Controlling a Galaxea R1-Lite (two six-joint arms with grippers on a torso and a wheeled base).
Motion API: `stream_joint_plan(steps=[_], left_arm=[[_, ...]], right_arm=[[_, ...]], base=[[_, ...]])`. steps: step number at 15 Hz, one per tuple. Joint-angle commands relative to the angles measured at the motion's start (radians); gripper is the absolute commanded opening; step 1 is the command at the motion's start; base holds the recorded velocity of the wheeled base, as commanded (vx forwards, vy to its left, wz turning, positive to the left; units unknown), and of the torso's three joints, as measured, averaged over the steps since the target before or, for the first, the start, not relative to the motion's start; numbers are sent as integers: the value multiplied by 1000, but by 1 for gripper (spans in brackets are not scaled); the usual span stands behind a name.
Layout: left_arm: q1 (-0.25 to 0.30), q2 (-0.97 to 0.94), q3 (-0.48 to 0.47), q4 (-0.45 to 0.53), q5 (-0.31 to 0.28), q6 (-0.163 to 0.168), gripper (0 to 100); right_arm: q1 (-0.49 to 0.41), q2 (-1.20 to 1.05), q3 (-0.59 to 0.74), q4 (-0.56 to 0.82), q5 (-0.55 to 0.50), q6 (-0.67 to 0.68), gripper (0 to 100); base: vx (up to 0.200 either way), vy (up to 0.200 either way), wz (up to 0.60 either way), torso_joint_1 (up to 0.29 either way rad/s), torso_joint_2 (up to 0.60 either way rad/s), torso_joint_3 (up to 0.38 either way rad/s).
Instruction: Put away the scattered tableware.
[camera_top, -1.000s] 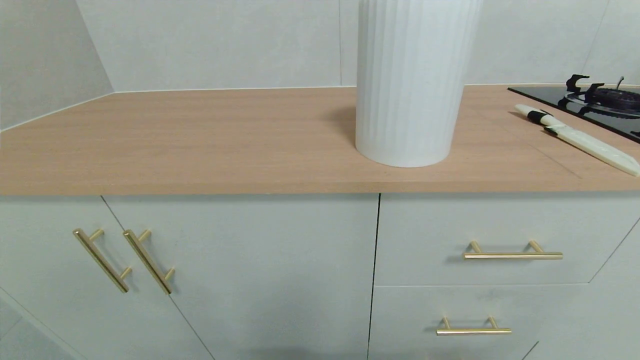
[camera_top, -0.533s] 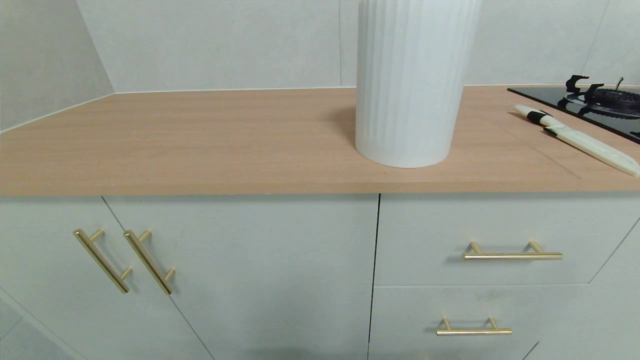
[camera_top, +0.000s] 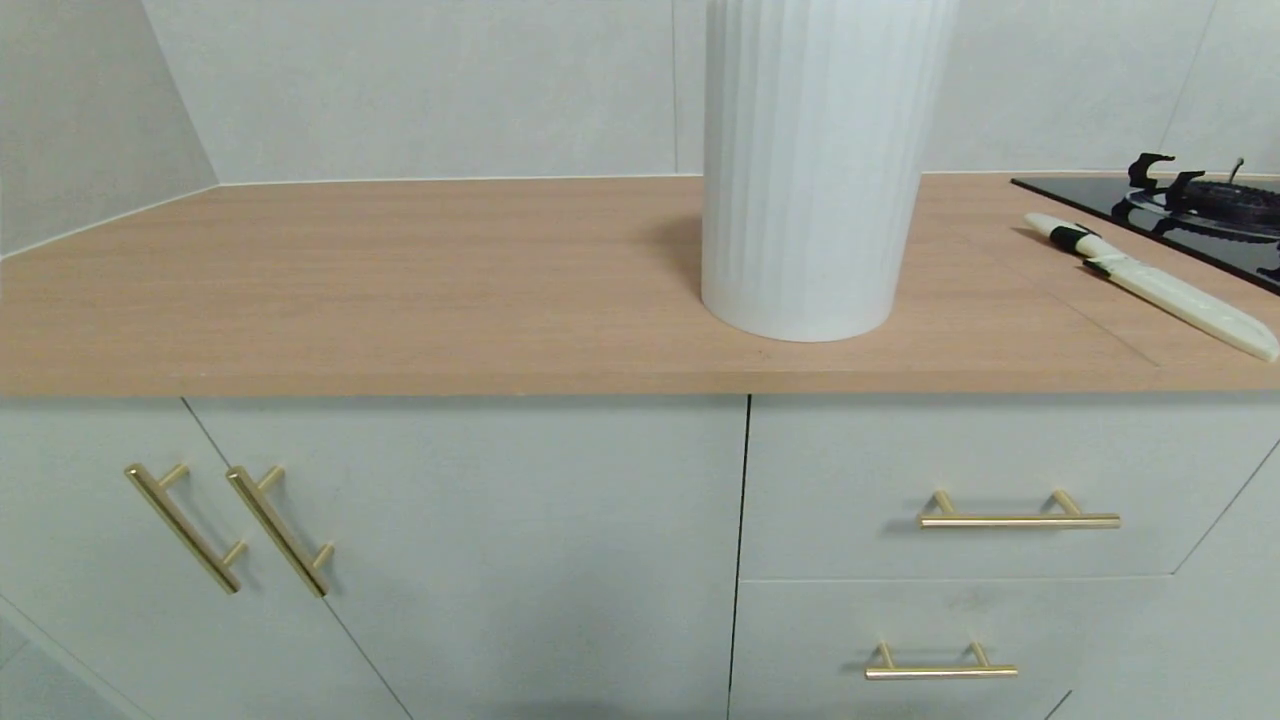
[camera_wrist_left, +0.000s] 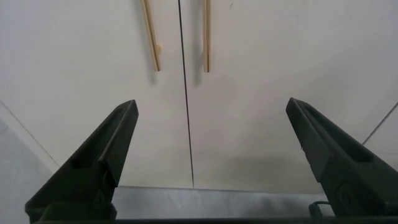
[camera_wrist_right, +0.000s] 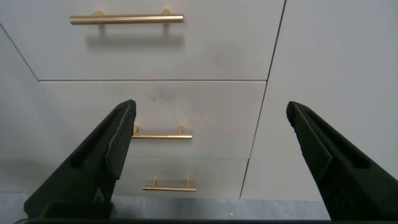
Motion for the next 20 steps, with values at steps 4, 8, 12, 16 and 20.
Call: stream_joint_plan(steps=[4, 8, 12, 16, 20], left_arm=[[1, 0, 0, 0, 1, -1, 100], [1, 0, 0, 0, 1, -7, 100], [1, 0, 0, 0, 1, -6, 100], [1, 0, 0, 0, 1, -7, 100], [1, 0, 0, 0, 1, -7, 100]], right_arm=[[1, 1, 0, 0, 1, -2, 100], [1, 1, 0, 0, -1, -5, 100], [1, 1, 0, 0, -1, -5, 100], [1, 1, 0, 0, -1, -8, 100], [1, 1, 0, 0, -1, -8, 100]], base=[[0, -150, 0, 3, 2, 1], [0, 0, 0, 0, 0, 0], [0, 0, 0, 0, 0, 0], [0, 0, 0, 0, 0, 0], [0, 0, 0, 0, 0, 0]])
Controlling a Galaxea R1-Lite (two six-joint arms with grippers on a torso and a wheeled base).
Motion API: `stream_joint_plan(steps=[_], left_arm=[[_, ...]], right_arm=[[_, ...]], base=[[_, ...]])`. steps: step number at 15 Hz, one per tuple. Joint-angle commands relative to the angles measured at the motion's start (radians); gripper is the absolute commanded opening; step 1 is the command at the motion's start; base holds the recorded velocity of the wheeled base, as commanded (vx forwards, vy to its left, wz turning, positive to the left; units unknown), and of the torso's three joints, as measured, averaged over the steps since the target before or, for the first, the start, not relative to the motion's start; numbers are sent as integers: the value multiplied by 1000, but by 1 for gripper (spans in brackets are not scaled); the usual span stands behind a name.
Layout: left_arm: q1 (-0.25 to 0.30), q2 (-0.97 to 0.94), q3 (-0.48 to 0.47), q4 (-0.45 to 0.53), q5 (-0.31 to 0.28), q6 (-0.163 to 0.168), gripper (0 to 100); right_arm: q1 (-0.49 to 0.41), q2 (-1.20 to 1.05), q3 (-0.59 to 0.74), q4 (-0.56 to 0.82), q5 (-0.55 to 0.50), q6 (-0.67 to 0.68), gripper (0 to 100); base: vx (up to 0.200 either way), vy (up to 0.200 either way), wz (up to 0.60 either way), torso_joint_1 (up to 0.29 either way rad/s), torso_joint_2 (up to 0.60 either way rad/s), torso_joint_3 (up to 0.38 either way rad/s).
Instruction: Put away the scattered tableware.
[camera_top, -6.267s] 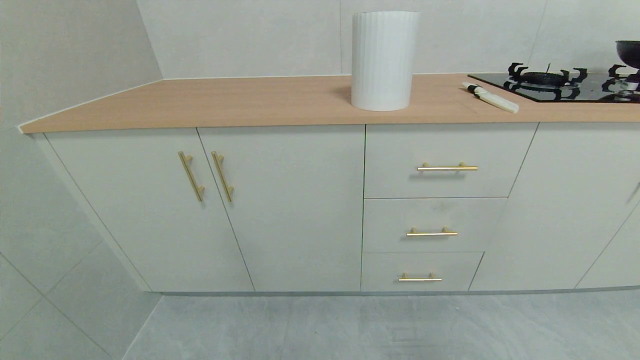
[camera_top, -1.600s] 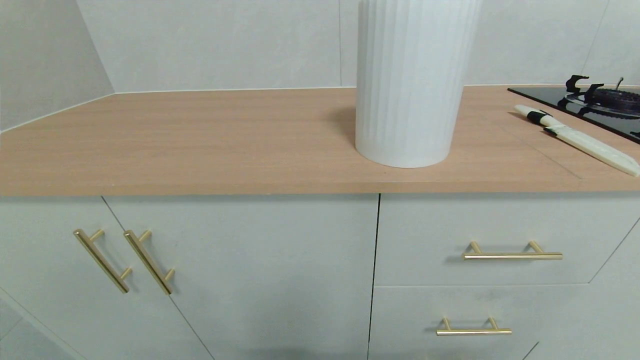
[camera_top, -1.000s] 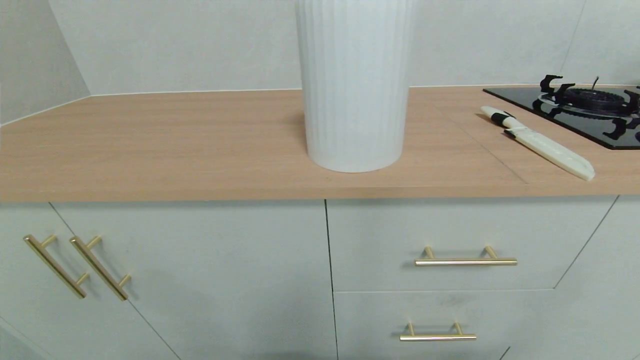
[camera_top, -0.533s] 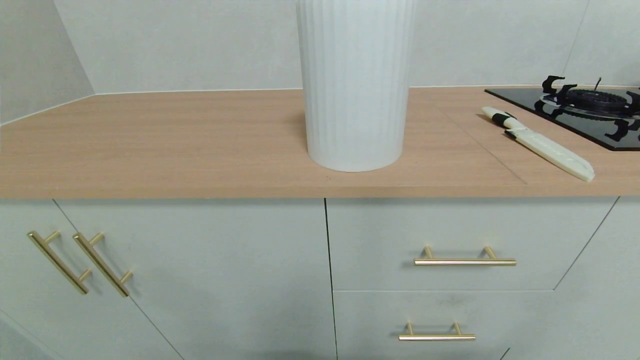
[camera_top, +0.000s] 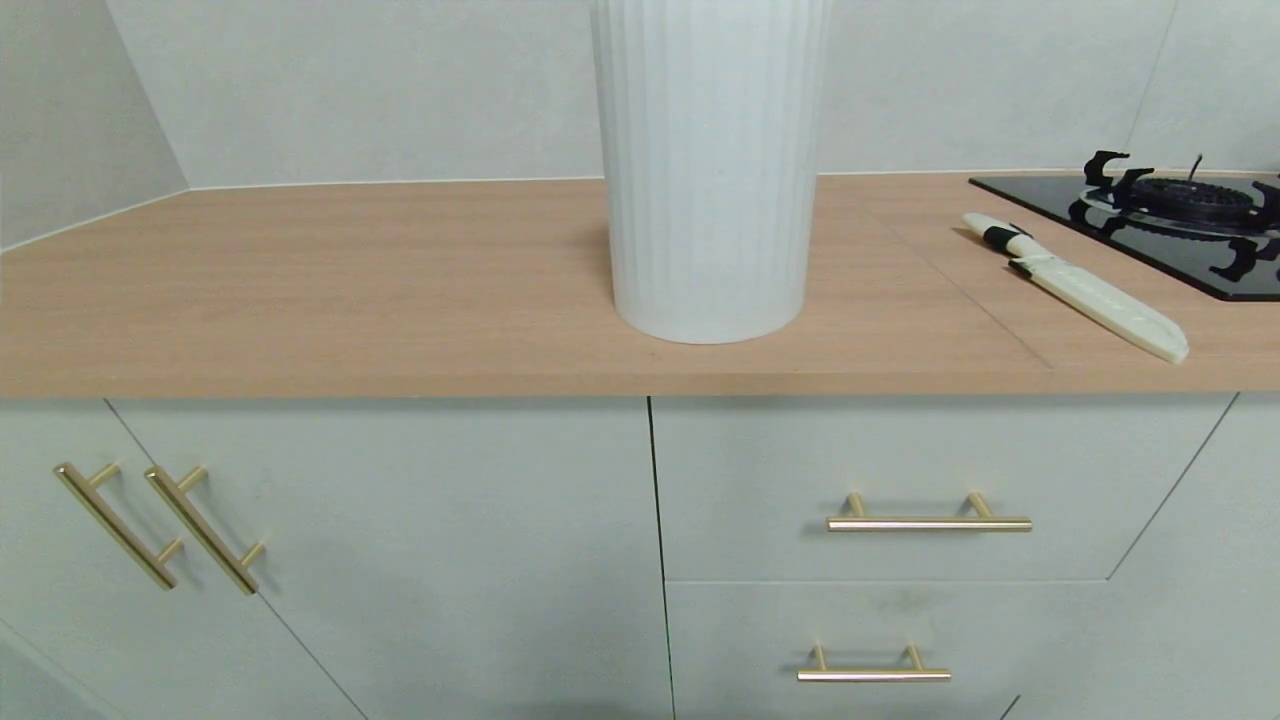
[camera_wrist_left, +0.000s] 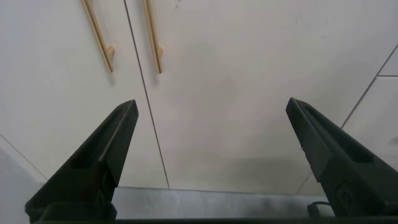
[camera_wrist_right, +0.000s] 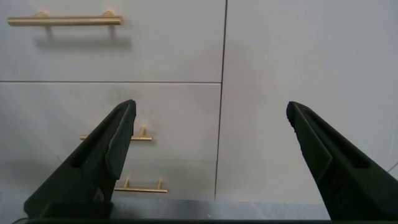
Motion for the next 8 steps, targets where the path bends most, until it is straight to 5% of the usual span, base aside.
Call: stream_joint_plan(steps=[1, 8], left_arm=[[0, 0, 0, 0, 0, 0, 100], [0, 0, 0, 0, 0, 0, 100]], right_arm=[[1, 1, 0, 0, 0, -1, 100], [1, 1, 0, 0, 2, -2, 100]], base=[[0, 0, 0, 0, 0, 0], [0, 0, 0, 4, -21, -13]])
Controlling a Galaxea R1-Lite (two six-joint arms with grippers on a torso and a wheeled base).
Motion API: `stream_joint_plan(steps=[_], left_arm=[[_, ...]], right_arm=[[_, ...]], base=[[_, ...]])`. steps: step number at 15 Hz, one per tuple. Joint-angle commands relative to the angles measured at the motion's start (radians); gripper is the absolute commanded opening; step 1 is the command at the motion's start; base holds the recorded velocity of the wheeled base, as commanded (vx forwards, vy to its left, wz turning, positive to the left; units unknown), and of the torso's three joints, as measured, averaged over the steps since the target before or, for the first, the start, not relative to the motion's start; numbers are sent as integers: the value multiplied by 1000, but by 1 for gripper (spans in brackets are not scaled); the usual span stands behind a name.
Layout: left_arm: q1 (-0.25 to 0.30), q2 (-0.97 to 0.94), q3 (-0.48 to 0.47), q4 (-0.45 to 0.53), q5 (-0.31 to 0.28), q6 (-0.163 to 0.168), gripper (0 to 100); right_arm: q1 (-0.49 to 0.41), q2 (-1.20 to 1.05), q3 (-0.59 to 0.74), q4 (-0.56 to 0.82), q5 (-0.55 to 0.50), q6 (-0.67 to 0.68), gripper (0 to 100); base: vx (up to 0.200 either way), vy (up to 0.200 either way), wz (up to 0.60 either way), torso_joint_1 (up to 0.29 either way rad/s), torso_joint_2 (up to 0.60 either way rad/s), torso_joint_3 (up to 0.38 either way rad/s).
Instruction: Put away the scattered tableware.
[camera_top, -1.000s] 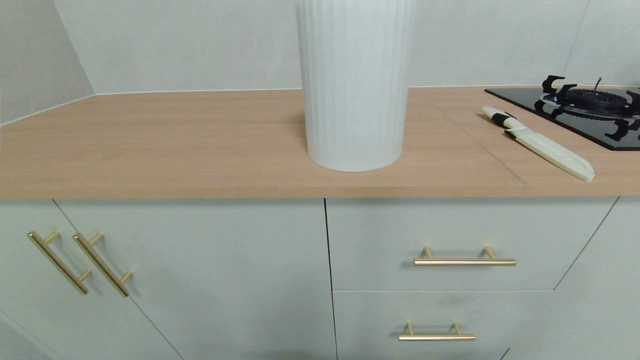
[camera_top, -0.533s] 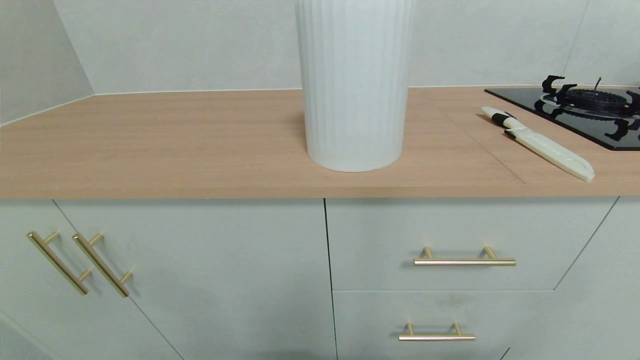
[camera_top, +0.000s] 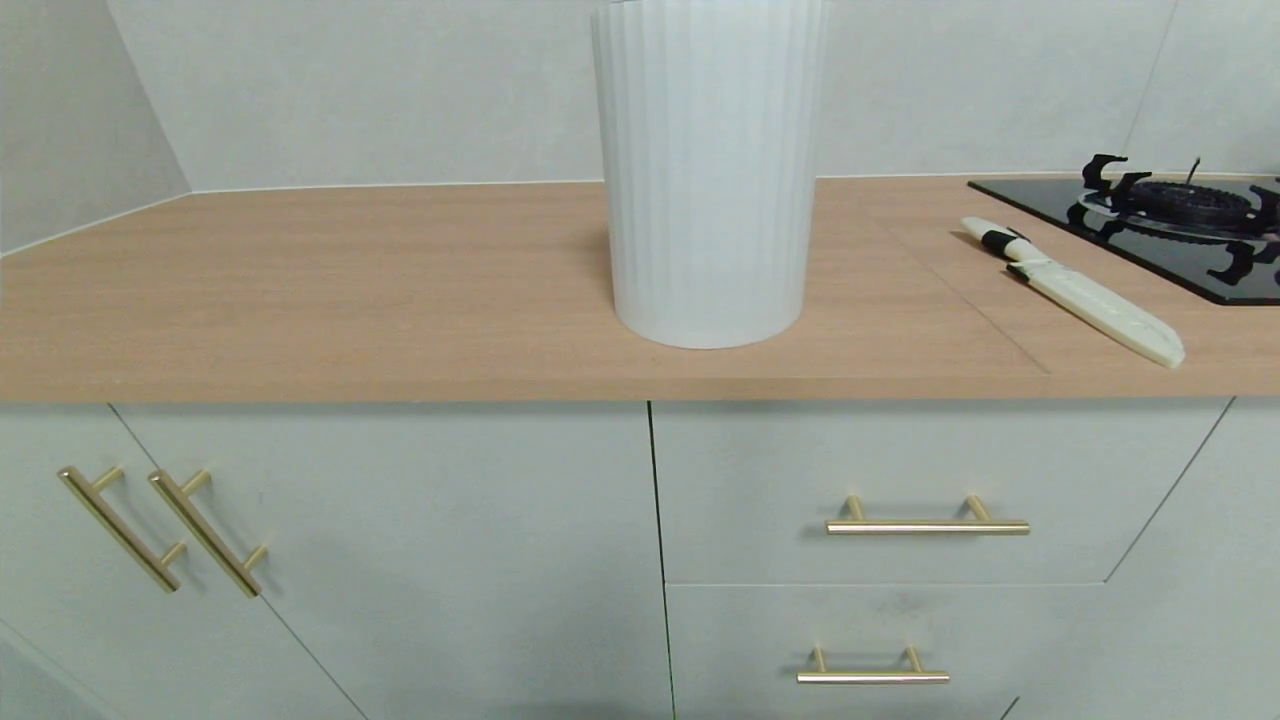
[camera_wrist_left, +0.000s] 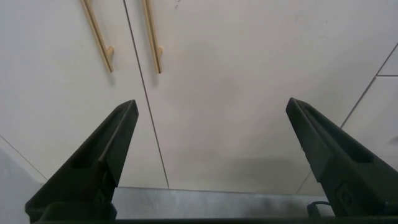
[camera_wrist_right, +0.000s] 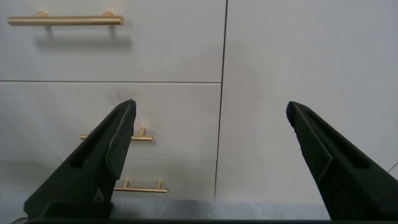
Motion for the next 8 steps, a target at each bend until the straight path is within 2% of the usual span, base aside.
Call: stream_joint_plan(steps=[1, 4, 8], left_arm=[[0, 2, 0, 0, 0, -1, 100], [0, 0, 0, 0, 0, -1, 100], [0, 0, 0, 0, 0, 0, 100]], right_arm=[[0, 1, 0, -2, 1, 0, 100], [0, 1, 0, 0, 1, 0, 100], [0, 1, 0, -2, 1, 0, 100]], base=[[0, 0, 0, 56, -276, -227], [0, 0, 0, 100, -274, -287], [0, 0, 0, 140, -521, -304]])
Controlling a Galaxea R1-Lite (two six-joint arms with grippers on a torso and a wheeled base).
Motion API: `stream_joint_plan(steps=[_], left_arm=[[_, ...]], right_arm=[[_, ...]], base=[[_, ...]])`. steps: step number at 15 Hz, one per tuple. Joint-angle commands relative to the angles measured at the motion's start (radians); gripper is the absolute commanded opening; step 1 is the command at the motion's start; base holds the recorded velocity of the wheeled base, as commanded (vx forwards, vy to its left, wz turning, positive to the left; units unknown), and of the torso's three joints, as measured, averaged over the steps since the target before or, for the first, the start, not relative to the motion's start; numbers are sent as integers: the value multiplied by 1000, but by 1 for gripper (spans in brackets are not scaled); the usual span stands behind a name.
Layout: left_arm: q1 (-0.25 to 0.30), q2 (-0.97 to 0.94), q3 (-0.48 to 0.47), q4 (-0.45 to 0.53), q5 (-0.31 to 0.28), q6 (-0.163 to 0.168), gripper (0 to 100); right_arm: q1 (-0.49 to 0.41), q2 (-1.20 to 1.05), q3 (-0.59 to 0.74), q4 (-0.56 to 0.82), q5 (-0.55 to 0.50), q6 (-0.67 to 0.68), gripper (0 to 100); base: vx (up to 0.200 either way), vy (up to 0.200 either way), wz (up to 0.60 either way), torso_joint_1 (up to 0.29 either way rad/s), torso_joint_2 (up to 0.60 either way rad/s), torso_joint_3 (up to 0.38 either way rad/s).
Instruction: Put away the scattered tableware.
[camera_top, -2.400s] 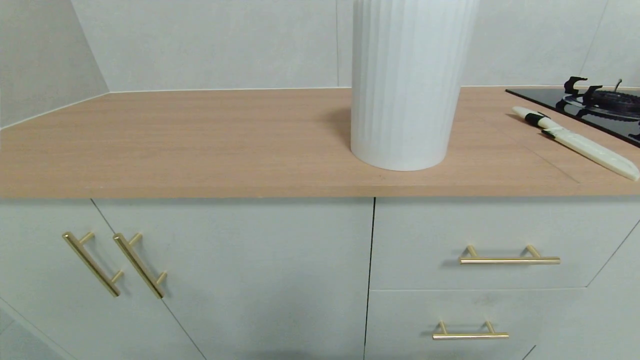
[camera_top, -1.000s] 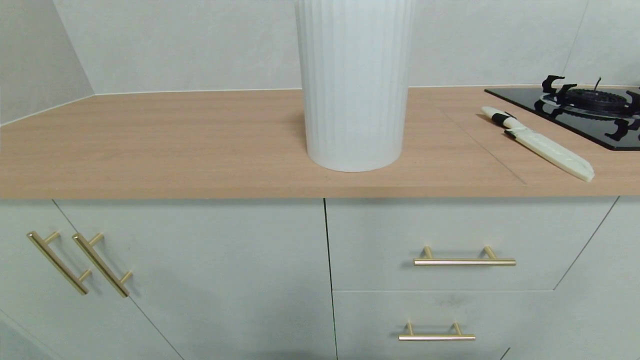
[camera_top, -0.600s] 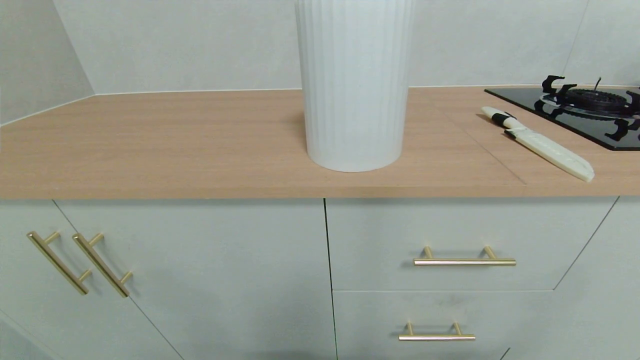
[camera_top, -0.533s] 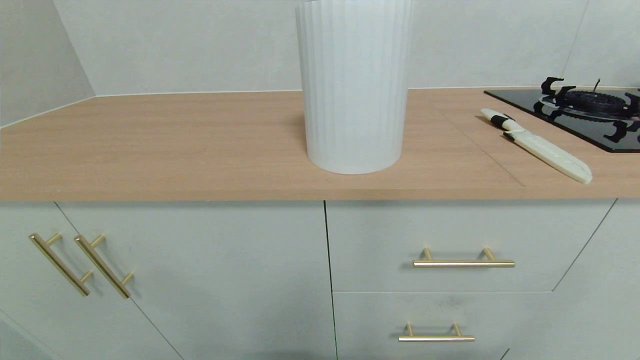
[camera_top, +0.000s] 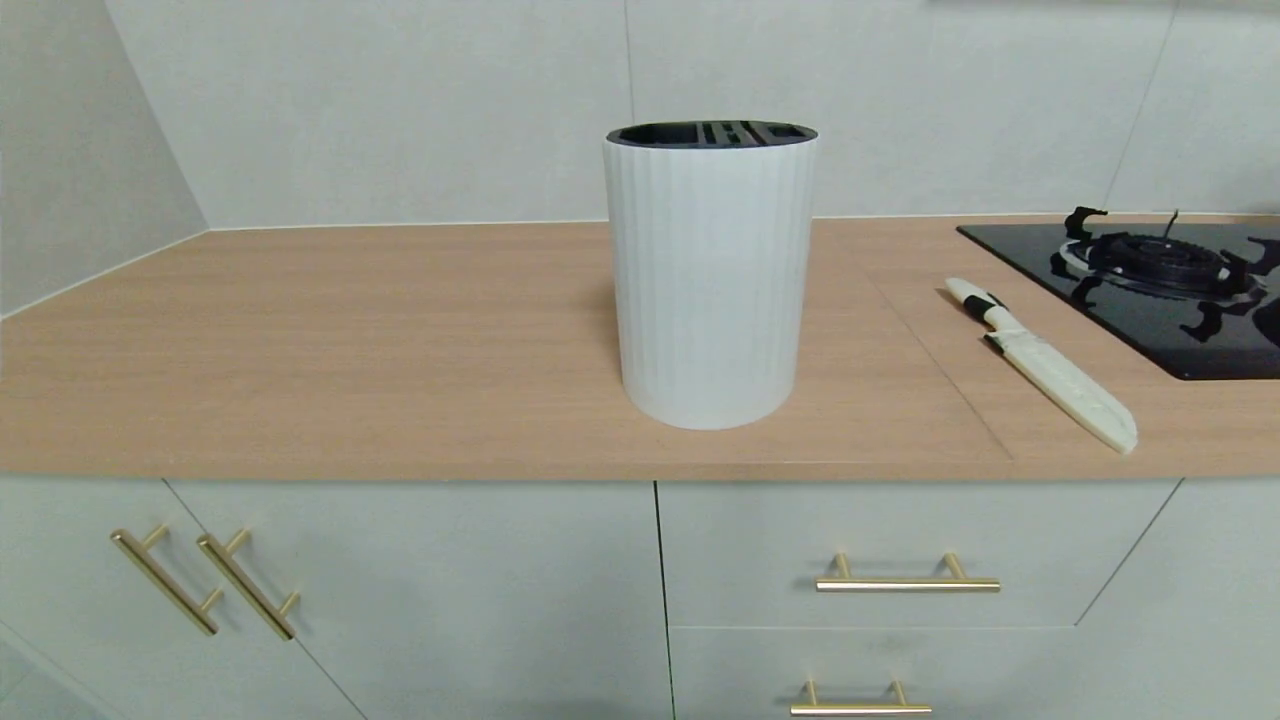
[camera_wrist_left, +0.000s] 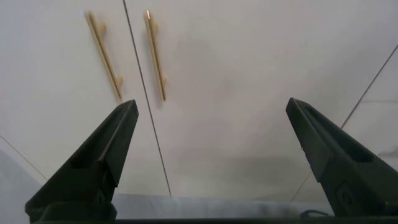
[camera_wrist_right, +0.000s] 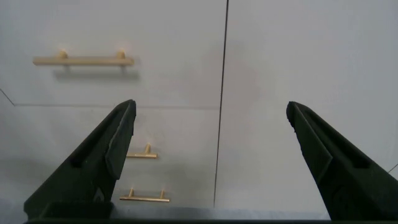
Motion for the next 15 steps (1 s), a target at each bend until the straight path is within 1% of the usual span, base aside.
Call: stream_joint_plan(steps=[1, 8, 15], left_arm=[[0, 0, 0, 0, 0, 0, 100], [0, 0, 0, 0, 0, 0, 100], [0, 0, 0, 0, 0, 0, 100]], right_arm=[[0, 1, 0, 0, 1, 0, 100], [-1, 1, 0, -1, 1, 0, 100], [0, 1, 0, 0, 1, 0, 100]], base=[[0, 0, 0, 163, -461, -305], [0, 0, 0, 180, -469, -290], [0, 0, 0, 228, -507, -289]])
